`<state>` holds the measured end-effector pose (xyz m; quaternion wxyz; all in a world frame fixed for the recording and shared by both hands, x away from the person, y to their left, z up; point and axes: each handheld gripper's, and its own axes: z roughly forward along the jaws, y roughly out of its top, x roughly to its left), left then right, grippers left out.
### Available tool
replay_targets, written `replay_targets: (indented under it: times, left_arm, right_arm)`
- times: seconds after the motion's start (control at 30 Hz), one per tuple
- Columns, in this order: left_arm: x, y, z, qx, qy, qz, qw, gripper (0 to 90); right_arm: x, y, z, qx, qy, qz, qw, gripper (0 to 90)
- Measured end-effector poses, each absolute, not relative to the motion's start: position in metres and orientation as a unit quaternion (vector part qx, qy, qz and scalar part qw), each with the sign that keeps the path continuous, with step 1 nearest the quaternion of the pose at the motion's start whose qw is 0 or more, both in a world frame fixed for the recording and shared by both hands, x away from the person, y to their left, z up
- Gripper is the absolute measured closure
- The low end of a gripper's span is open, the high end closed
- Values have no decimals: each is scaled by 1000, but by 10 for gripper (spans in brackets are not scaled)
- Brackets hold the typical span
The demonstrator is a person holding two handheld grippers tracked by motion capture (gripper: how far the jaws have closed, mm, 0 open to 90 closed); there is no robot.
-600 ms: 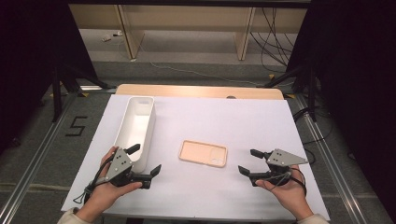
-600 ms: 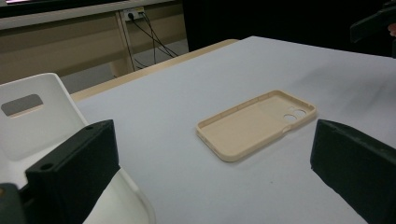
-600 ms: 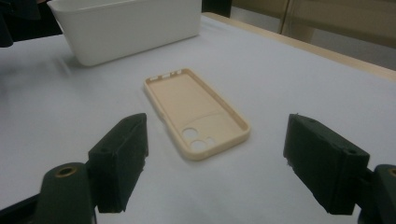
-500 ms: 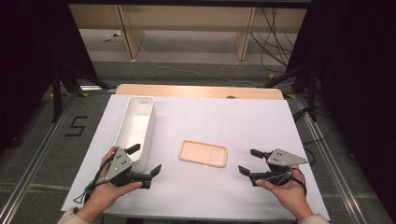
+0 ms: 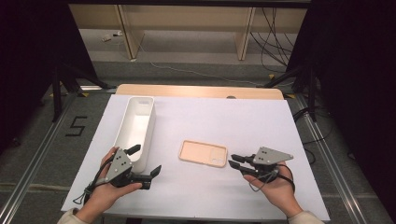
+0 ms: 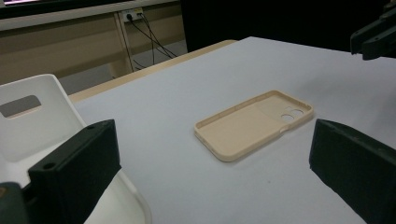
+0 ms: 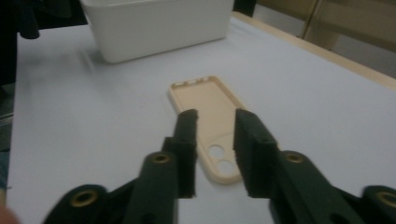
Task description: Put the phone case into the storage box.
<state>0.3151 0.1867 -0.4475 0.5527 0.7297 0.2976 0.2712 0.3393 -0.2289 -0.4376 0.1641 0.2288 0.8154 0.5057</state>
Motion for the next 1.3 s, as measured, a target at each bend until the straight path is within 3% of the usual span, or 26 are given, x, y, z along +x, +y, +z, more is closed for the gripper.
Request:
replay_targets:
  times: [0.1, 0.97, 1.3]
  left_arm:
    - [316, 186, -448, 728, 295, 272, 555, 15]
    - [315, 187, -448, 729, 296, 268, 556, 17]
    - [315, 187, -448, 729, 294, 268, 557, 19]
  right_arm:
    - [346, -211, -435, 217, 832, 486, 157, 900]
    - [416, -76, -461, 224, 888, 389, 103, 900]
    - [423, -64, -471, 246, 897, 356, 95, 900]
